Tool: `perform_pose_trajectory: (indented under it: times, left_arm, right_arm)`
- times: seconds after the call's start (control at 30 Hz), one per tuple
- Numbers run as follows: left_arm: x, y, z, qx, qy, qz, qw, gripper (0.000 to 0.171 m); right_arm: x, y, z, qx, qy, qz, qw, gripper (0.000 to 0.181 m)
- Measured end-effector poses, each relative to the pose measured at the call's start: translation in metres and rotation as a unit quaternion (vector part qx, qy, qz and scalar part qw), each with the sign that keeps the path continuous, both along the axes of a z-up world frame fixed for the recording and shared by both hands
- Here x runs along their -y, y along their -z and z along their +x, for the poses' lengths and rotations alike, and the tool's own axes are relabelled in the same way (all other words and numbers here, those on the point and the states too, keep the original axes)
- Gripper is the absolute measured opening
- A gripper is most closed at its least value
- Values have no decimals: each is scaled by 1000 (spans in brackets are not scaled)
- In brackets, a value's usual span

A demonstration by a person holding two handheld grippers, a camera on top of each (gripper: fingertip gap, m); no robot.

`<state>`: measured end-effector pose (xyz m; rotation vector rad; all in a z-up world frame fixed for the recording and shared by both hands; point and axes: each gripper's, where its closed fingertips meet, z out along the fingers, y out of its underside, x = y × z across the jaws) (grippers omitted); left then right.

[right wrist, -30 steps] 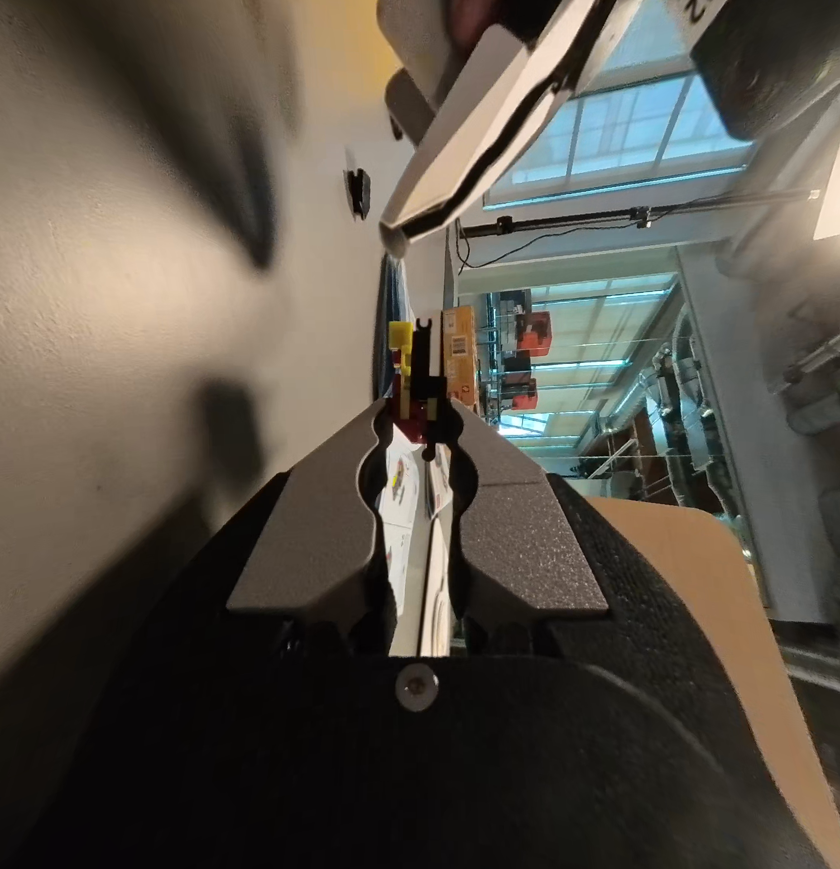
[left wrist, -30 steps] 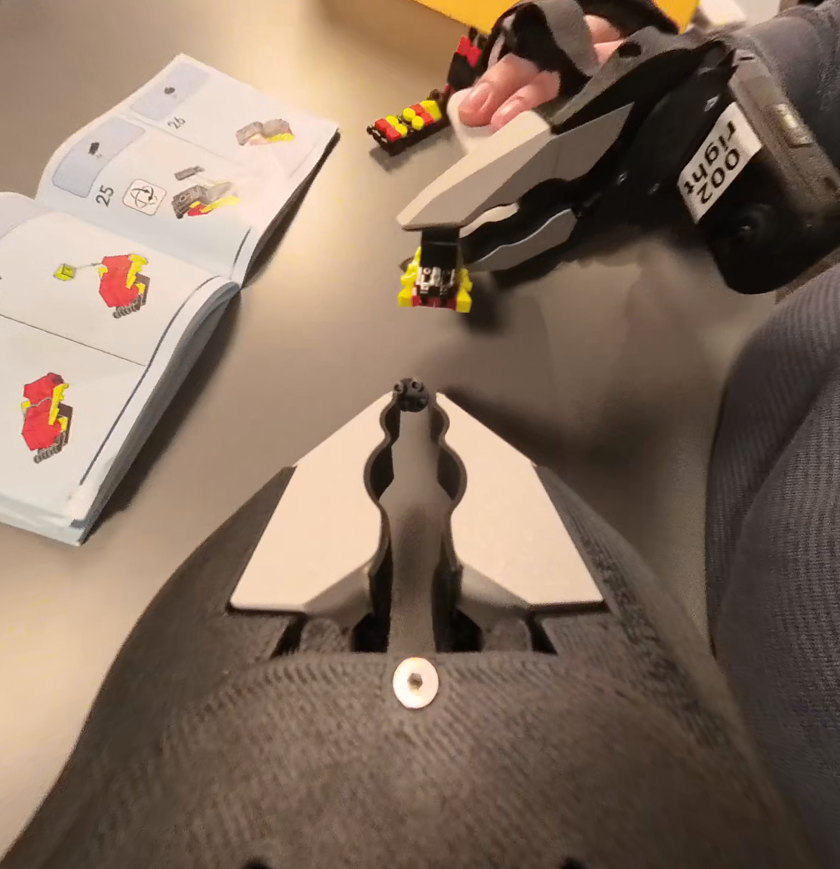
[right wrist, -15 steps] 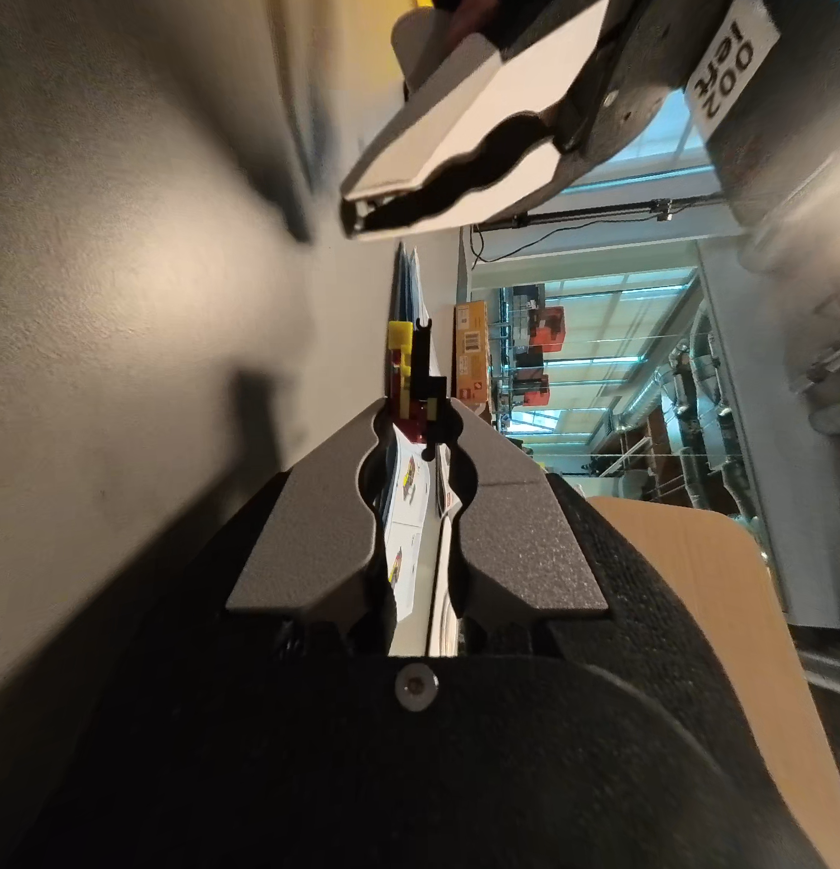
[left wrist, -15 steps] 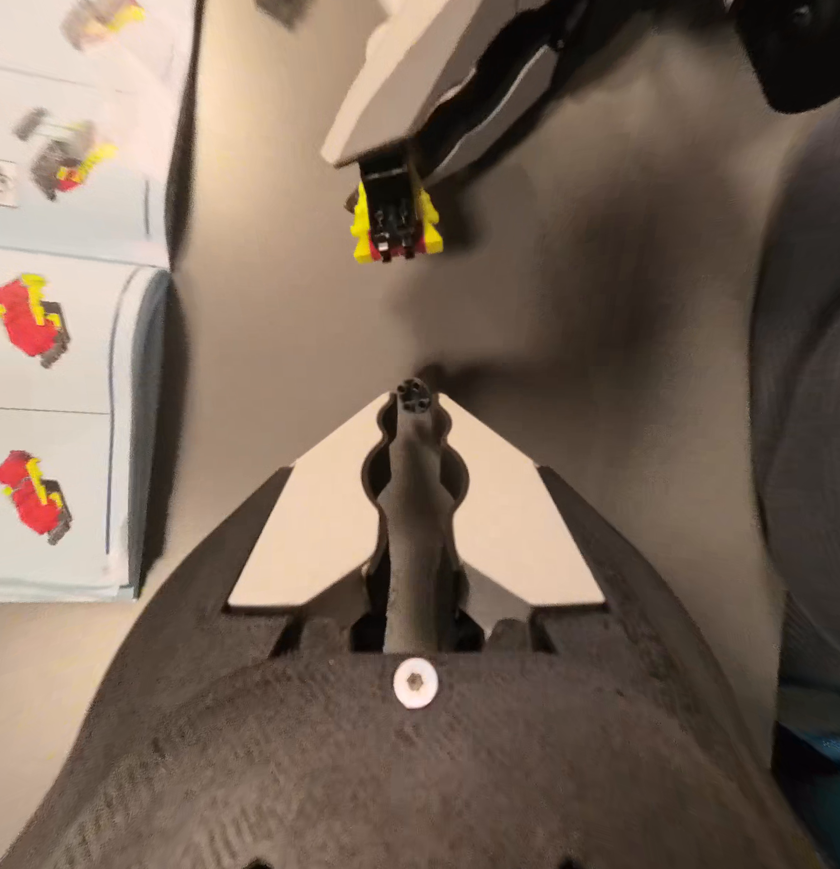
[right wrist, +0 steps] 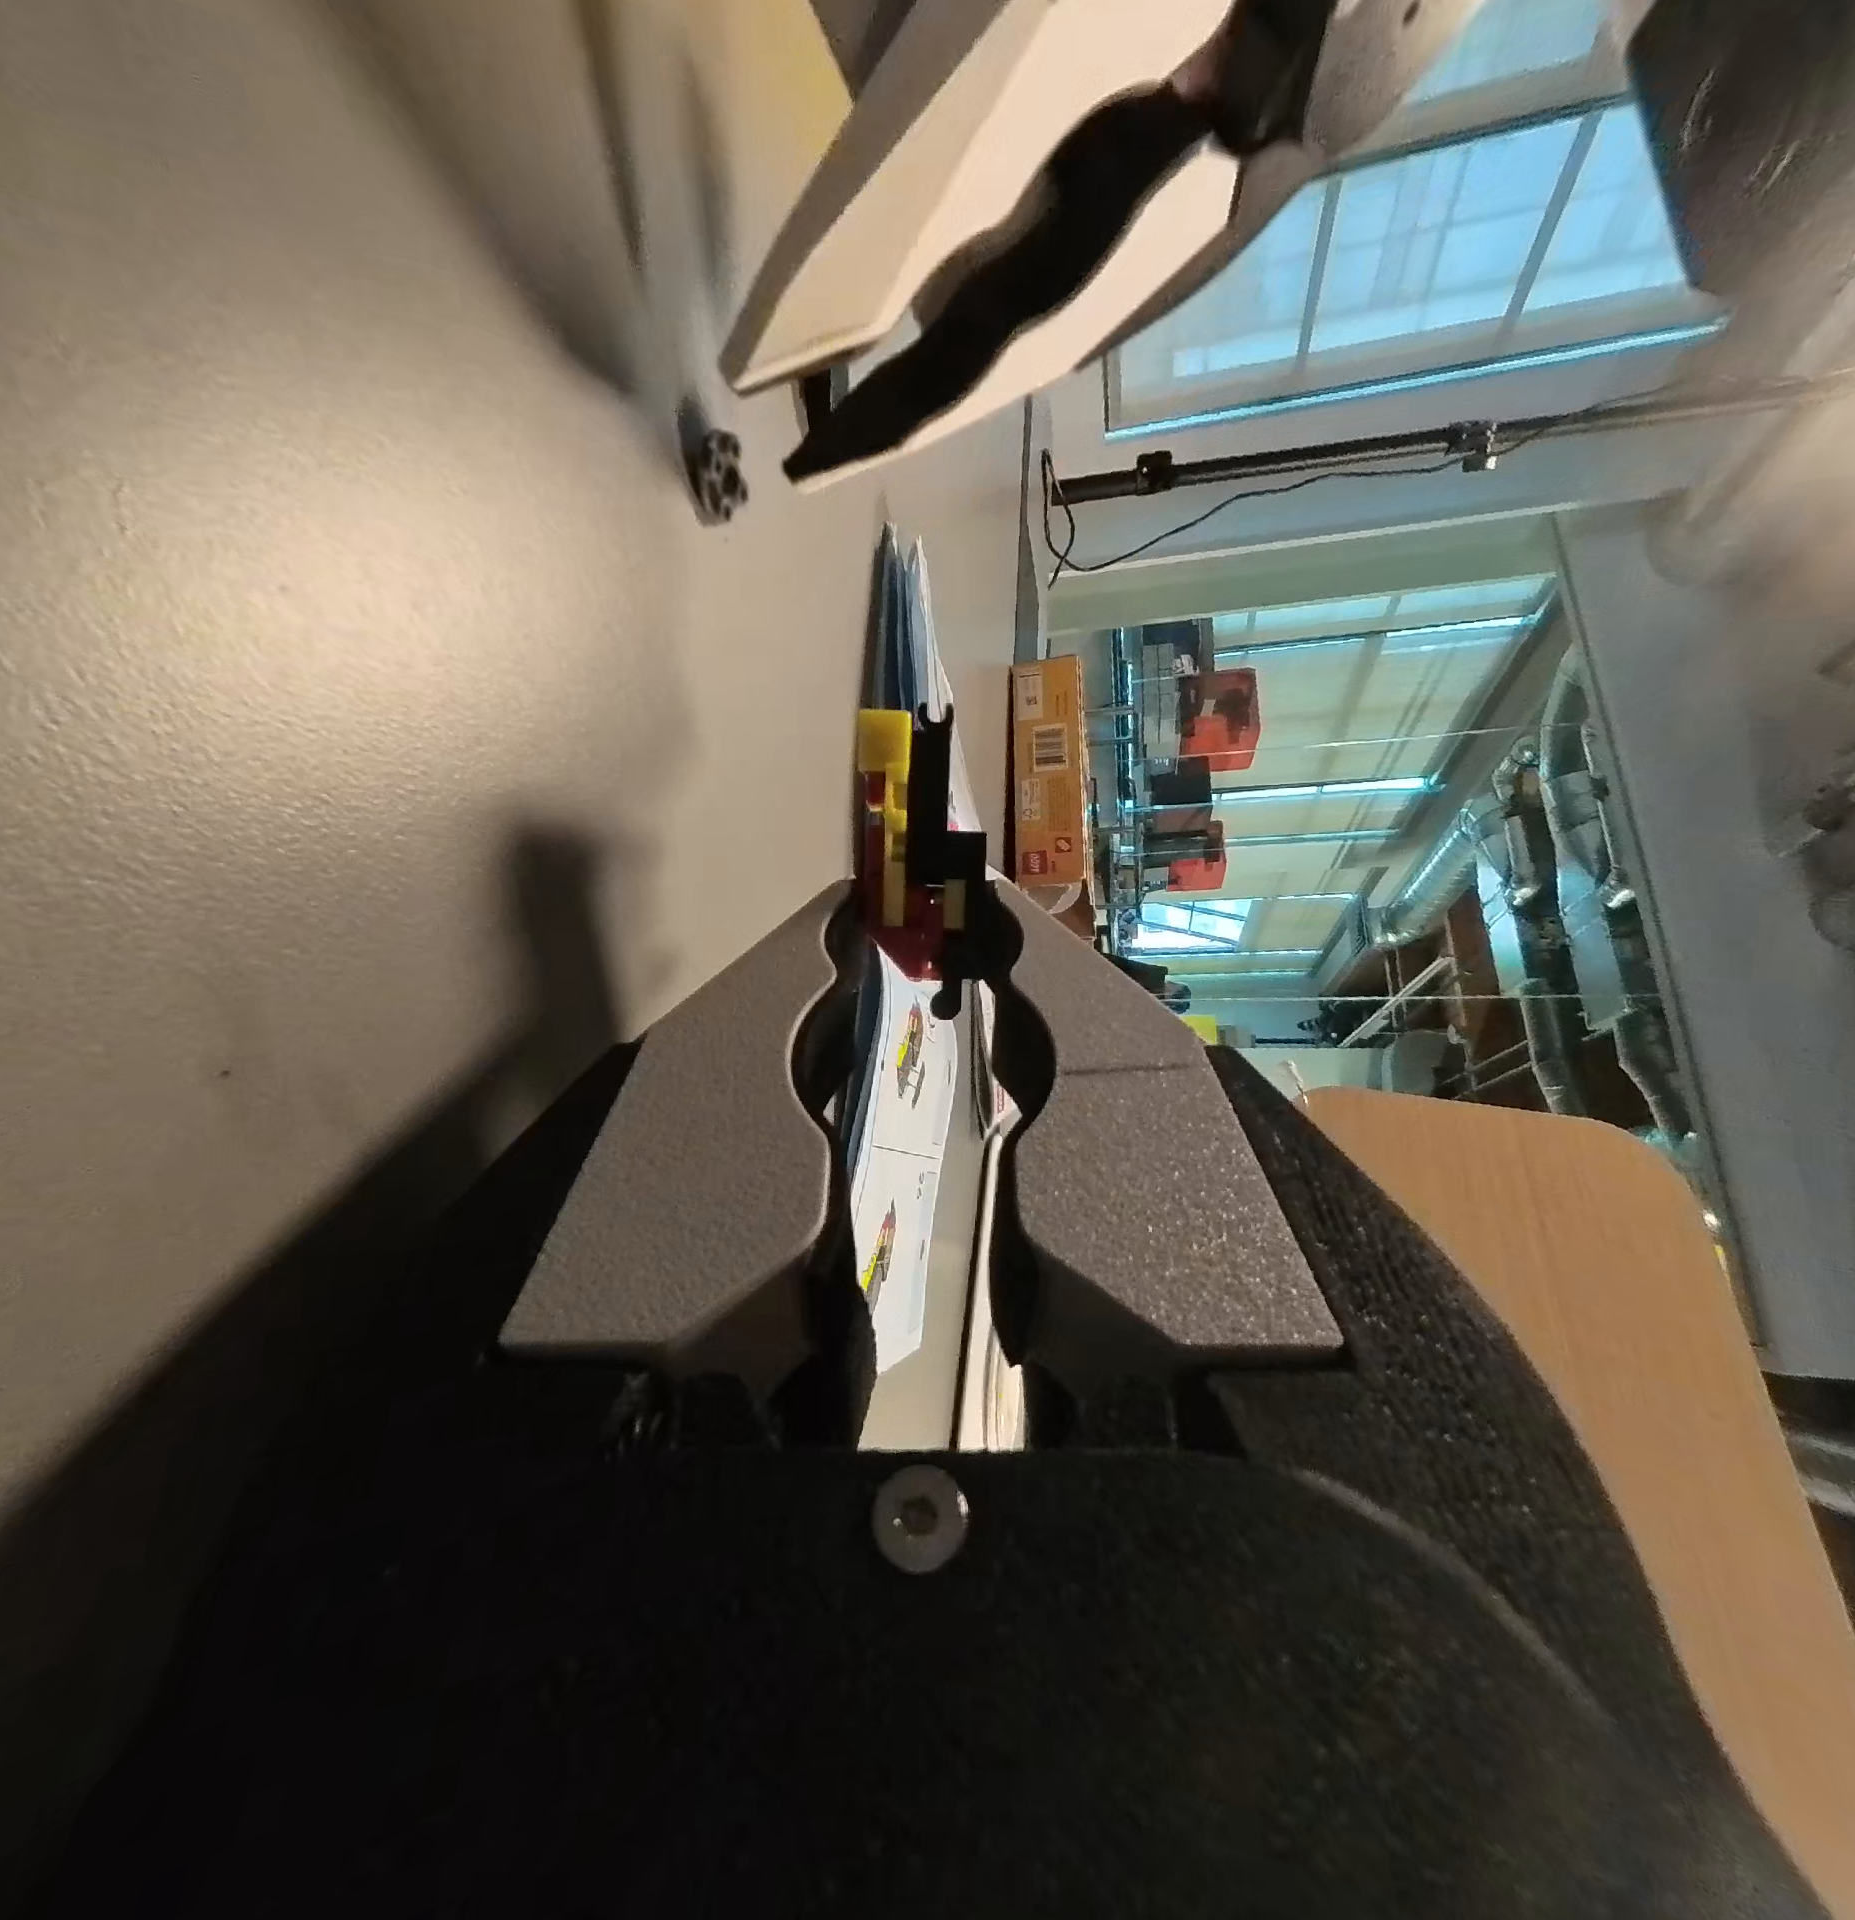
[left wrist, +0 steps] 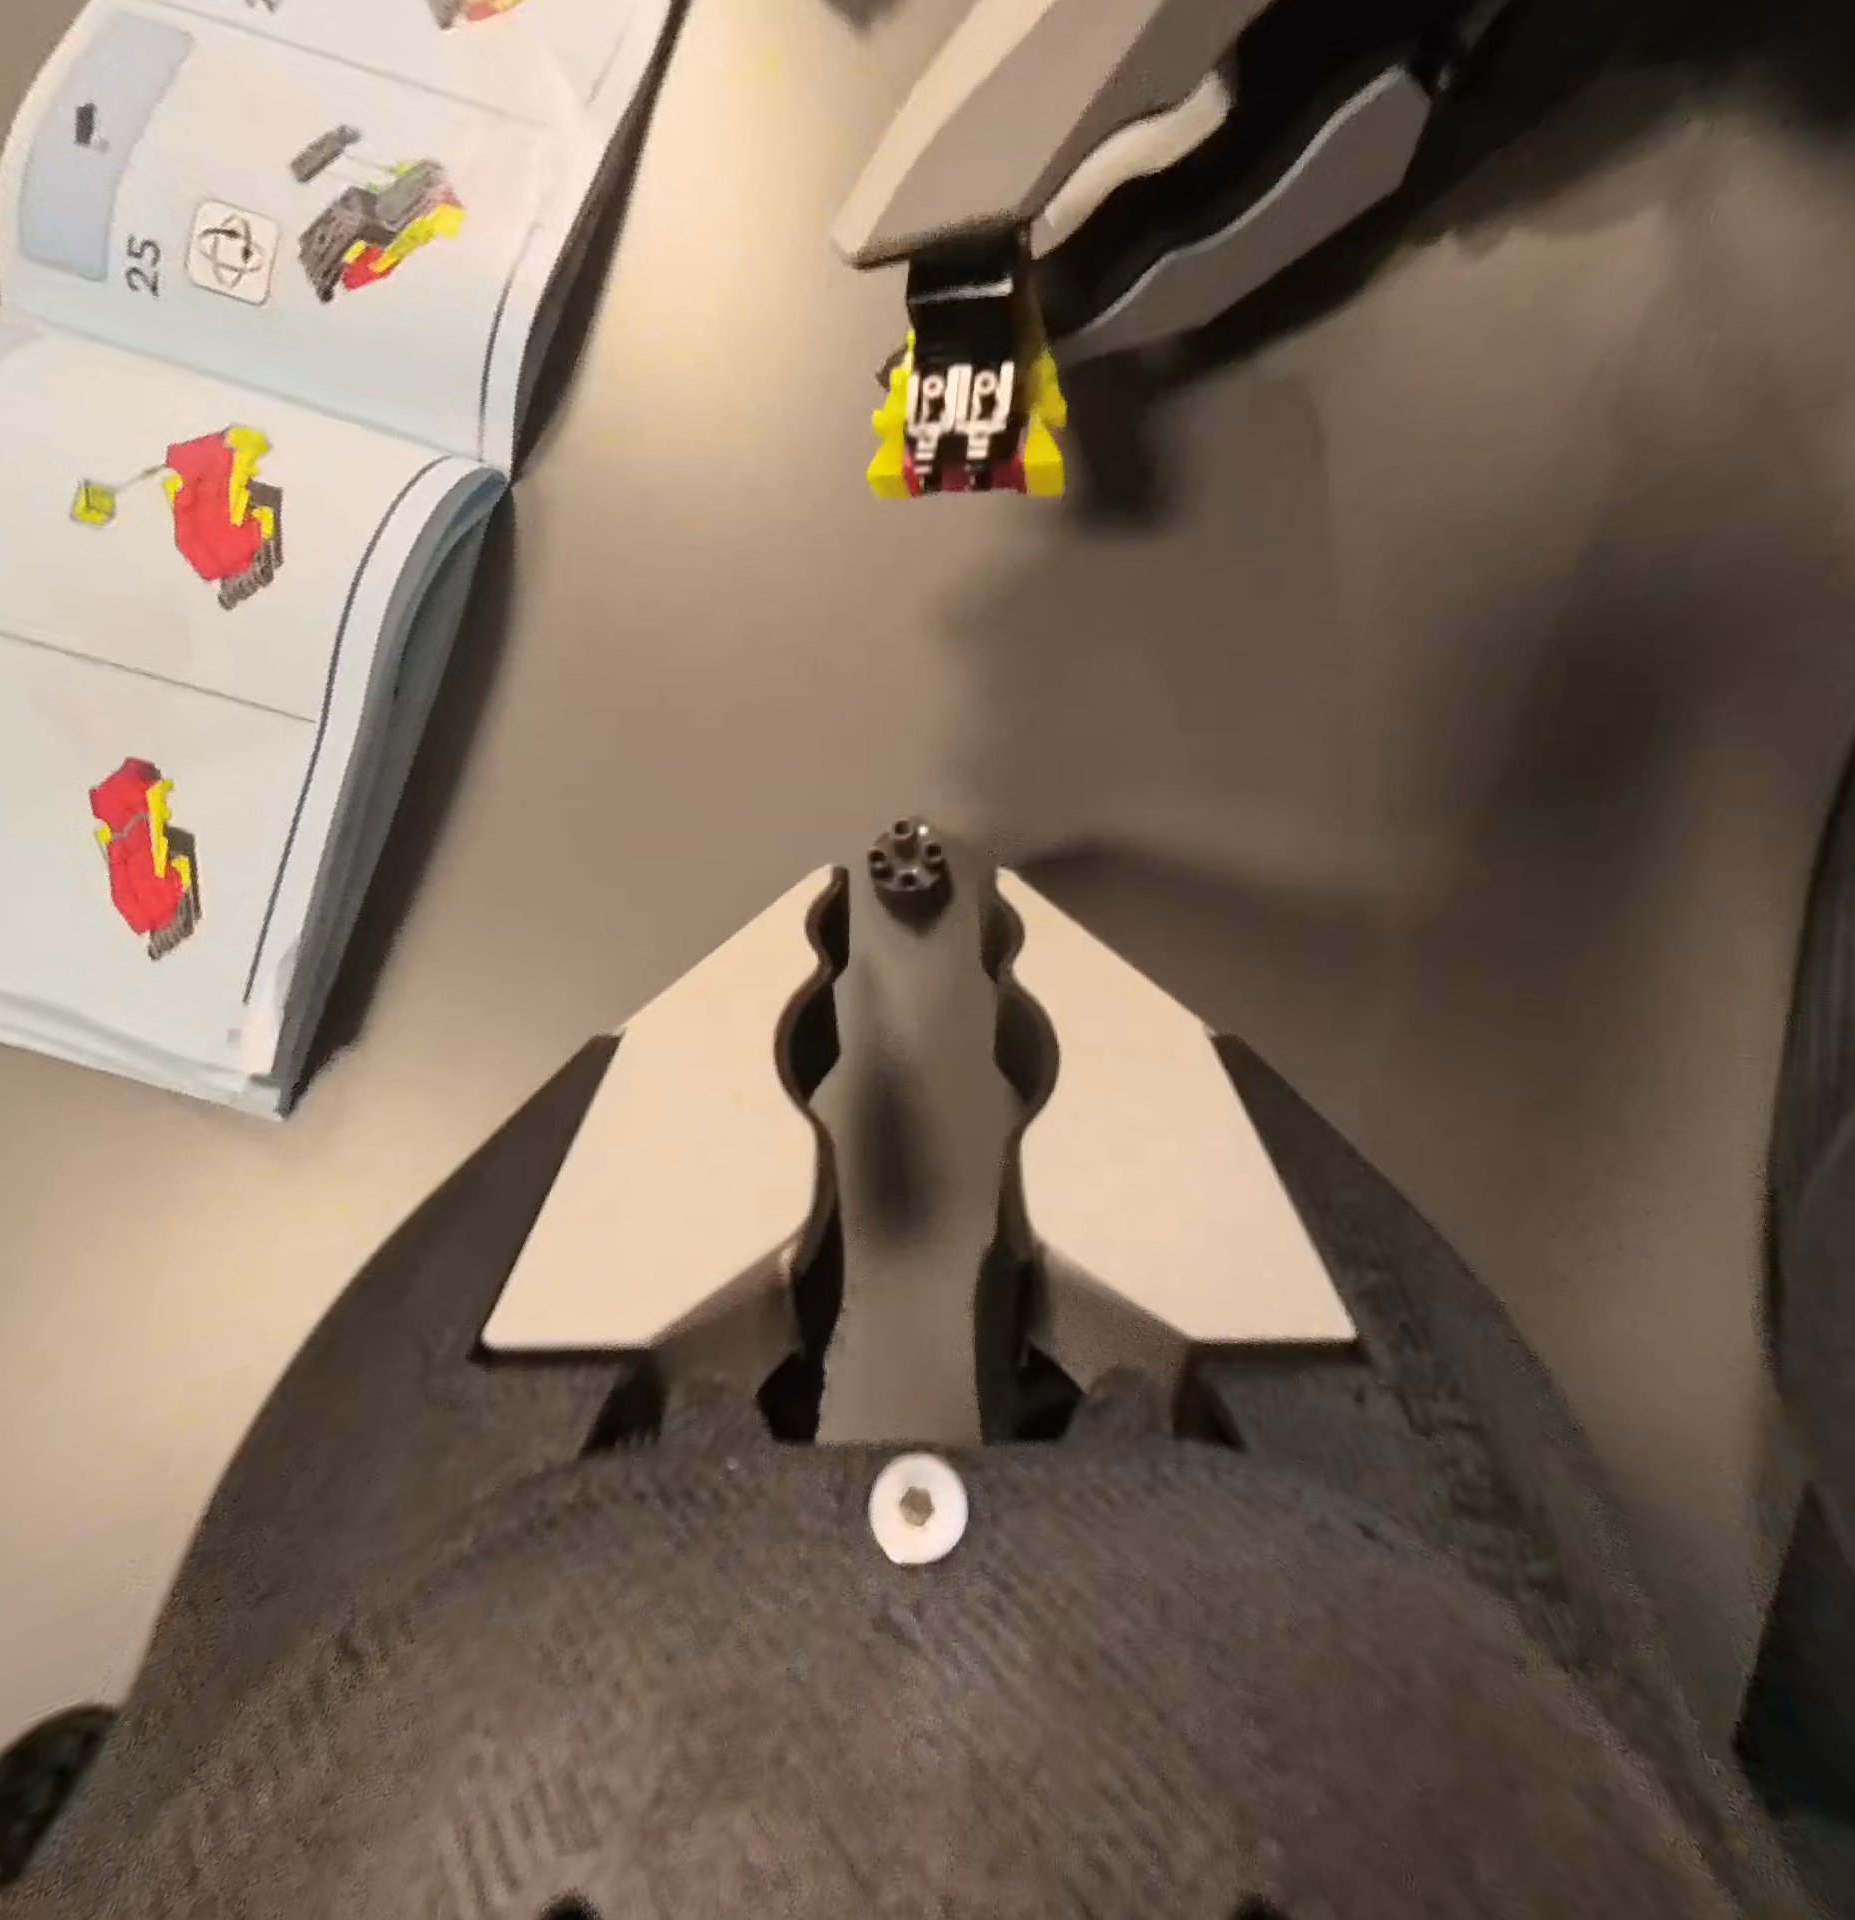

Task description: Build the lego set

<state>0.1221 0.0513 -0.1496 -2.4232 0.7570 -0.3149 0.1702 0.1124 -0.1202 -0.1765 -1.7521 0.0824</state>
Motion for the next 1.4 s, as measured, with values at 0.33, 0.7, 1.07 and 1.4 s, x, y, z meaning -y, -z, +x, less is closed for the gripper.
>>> perform_pose_trajectory:
  times: [0.33,0.7,1.07,1.4]
  left_arm:
    - [4,-1,7,-84,14,84,993,12]
    - [-4,10,2,-99,19,50,994,17]
    - [-6,8,5,-105,45,58,992,4]
    - [-14,-28,33,292,-49,-34,955,4]
  right_arm:
    - [2,0,-1,2,-1,-1,1000,19]
    - [3,1,-3,5,-3,1,1000,19]
    - [2,2,-7,7,-2,0,1000,19]
    - [4,-1,-12,5,-9,13,1000,19]
